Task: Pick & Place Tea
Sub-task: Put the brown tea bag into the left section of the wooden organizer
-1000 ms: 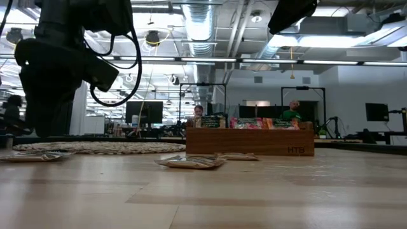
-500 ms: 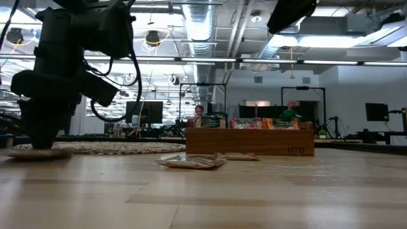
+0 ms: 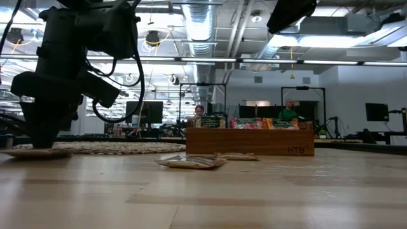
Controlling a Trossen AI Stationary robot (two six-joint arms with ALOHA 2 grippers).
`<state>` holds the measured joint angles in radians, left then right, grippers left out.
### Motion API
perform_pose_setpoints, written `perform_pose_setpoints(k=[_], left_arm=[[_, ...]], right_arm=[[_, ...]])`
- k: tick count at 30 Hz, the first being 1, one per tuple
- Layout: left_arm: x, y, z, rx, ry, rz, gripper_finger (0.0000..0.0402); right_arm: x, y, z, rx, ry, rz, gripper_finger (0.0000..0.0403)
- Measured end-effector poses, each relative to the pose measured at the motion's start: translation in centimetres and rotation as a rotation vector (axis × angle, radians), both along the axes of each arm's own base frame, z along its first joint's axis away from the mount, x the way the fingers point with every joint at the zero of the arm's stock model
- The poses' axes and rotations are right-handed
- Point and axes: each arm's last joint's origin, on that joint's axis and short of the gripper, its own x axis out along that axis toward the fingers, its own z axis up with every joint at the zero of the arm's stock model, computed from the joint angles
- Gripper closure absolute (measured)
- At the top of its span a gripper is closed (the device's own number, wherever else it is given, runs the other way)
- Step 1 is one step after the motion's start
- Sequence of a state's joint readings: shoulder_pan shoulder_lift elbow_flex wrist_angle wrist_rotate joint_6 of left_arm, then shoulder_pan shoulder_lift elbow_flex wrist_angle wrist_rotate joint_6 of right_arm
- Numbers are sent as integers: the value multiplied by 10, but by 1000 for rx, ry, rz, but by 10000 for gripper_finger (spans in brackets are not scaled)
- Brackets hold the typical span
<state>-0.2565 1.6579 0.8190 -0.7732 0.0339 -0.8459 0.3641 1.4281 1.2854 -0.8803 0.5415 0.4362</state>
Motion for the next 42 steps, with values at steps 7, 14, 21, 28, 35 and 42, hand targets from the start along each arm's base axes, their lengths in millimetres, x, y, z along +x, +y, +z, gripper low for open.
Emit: perform_pose_setpoints(k=[7,14,21,28,35,42], left_arm=[[6,-1,8,33,7,-2,393],[19,-5,34,41,20,-55,401],[35,-8,88,114,20,-153,401],[60,-3,158,310,-192,-267,401],[86,18,196,509,-354,-398,402],[127,41,189,587,-363,-552,401]], right_arm=[[0,0,0,-3,-1,-2,268],[0,0,0,-3,1,-1,269],[0,0,0,-2,1,-1,271],[0,0,0,-2,1,0,274],[-4,-1,-2,-18,46,1,274],[-19,-7,-9,-93,200,-39,274]])
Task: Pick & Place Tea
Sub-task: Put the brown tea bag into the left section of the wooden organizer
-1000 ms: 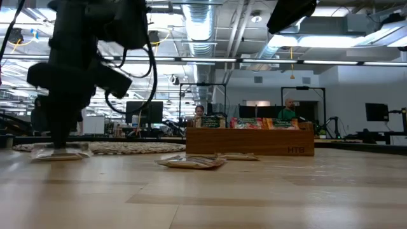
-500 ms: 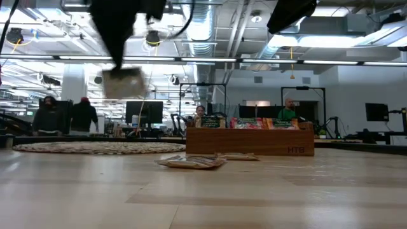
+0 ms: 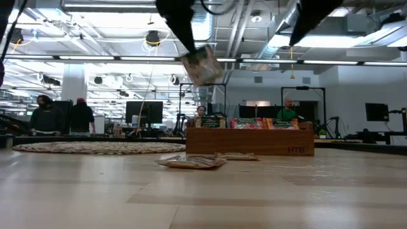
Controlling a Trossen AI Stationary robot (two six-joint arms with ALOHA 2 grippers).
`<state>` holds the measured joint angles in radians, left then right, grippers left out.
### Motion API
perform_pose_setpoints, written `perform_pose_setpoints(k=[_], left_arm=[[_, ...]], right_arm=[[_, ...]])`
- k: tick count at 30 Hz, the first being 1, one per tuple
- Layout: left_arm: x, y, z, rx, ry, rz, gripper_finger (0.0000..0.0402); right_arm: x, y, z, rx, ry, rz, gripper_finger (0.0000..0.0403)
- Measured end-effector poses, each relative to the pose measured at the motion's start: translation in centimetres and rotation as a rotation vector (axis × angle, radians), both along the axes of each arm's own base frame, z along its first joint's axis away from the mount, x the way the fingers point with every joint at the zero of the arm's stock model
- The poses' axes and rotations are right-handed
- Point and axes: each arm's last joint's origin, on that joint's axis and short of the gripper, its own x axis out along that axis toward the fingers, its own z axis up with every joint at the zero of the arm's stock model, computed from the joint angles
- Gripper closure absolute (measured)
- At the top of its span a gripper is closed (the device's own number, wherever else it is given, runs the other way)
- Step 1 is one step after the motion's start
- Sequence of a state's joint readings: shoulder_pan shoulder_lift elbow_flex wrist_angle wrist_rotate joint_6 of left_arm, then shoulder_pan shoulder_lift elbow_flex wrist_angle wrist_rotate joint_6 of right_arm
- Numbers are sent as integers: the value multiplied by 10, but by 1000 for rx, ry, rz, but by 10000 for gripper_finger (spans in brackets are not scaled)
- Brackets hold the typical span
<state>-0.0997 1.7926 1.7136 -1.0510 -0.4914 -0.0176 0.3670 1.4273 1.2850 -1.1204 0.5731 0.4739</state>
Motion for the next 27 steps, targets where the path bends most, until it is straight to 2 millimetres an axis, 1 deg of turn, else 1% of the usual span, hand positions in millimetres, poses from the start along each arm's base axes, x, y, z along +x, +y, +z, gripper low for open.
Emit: perform_pose_setpoints(k=[4,7,10,13,15,18,23,27], left_arm=[[25,9,-14,43,69,-65,401],[38,14,-25,45,109,-101,401],[43,17,-29,38,131,-128,401],[43,19,-29,38,133,-135,401],[43,21,-29,25,136,-138,401],[42,21,-30,1,147,-149,401],[45,21,-37,7,175,-179,401],[51,23,-47,11,205,-209,401]], right_arm=[[-7,0,0,-78,31,-14,274],[-13,0,2,-132,38,-26,274],[-25,-5,9,-152,34,-60,274],[-40,-12,22,-168,-18,-94,274],[-53,-18,31,-166,-87,-106,274],[-76,-29,34,-107,-219,-123,274],[-114,-42,21,49,-504,-129,274],[-137,-49,7,147,-706,-94,274]])
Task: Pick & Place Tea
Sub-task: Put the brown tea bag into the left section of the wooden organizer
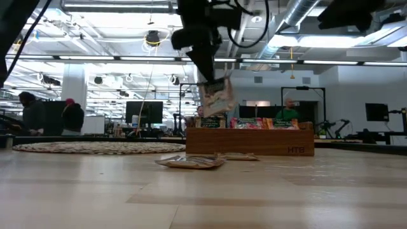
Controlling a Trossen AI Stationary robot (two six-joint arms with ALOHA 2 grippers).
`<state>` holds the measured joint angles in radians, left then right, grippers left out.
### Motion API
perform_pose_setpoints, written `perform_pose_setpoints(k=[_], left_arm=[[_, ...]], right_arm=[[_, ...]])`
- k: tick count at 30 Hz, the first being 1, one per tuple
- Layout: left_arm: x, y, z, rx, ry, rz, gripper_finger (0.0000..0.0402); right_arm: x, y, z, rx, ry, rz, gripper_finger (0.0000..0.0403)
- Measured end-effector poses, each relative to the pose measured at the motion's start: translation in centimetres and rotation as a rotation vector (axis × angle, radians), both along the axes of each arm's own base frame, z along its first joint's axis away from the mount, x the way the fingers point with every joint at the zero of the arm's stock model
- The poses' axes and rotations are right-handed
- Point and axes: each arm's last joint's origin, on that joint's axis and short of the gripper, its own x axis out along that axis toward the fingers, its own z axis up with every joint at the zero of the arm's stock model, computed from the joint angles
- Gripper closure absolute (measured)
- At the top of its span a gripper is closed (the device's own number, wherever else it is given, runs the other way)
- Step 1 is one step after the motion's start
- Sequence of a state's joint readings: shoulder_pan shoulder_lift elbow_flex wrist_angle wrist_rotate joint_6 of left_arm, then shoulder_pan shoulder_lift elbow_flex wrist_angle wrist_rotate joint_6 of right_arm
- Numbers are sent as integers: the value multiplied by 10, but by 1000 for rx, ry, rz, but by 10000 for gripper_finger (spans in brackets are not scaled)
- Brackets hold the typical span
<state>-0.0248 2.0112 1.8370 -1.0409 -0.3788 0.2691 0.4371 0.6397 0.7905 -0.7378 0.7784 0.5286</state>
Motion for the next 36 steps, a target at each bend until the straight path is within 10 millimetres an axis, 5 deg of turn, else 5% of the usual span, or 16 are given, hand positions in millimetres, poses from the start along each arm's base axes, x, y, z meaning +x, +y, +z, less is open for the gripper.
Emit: perform_pose_setpoints(k=[11,26,36], left_arm=[[5,31,-16,28,68,23,401],[4,42,-19,-7,103,17,401],[10,44,-44,-7,188,23,401]], right_arm=[[-36,-12,-36,103,-423,88,274],[-41,-16,-51,131,-489,74,274],[-41,-16,-53,123,-469,79,274]])
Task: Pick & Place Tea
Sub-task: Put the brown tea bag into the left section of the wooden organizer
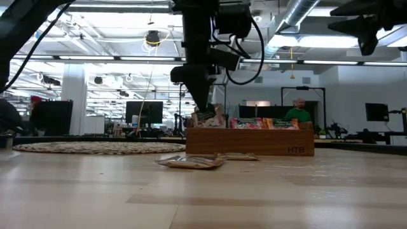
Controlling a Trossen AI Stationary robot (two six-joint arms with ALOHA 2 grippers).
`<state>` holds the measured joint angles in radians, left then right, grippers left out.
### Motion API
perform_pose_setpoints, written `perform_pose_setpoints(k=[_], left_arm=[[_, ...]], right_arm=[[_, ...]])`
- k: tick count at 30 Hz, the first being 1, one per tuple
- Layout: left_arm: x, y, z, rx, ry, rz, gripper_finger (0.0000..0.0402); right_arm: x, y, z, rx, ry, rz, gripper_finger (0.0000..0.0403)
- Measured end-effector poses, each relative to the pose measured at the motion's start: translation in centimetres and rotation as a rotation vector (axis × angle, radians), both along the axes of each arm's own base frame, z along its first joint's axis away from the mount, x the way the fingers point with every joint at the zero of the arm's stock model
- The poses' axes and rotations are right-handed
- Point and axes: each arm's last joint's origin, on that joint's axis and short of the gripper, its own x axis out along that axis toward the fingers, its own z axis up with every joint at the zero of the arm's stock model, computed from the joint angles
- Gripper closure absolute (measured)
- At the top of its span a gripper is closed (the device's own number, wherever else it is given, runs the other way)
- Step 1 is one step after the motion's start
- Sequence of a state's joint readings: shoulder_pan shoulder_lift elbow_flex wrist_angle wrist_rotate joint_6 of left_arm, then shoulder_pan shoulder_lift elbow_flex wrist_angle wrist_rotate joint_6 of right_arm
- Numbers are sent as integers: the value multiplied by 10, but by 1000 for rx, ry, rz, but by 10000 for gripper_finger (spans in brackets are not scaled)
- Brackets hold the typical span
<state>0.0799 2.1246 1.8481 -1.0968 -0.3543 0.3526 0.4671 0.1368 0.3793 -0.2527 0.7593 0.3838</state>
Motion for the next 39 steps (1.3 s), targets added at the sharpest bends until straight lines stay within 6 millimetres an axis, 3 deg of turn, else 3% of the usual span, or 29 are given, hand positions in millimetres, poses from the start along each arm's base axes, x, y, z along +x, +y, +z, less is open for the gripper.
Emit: perform_pose_setpoints(k=[23,34,39], left_arm=[[3,1,1,73,-24,1,397],[3,1,2,91,-9,-34,317],[-2,-5,10,204,-5,10,293]], right_arm=[[0,0,-3,-14,28,0,274],[0,0,-3,-13,27,0,274],[0,0,-3,-13,27,0,274]])
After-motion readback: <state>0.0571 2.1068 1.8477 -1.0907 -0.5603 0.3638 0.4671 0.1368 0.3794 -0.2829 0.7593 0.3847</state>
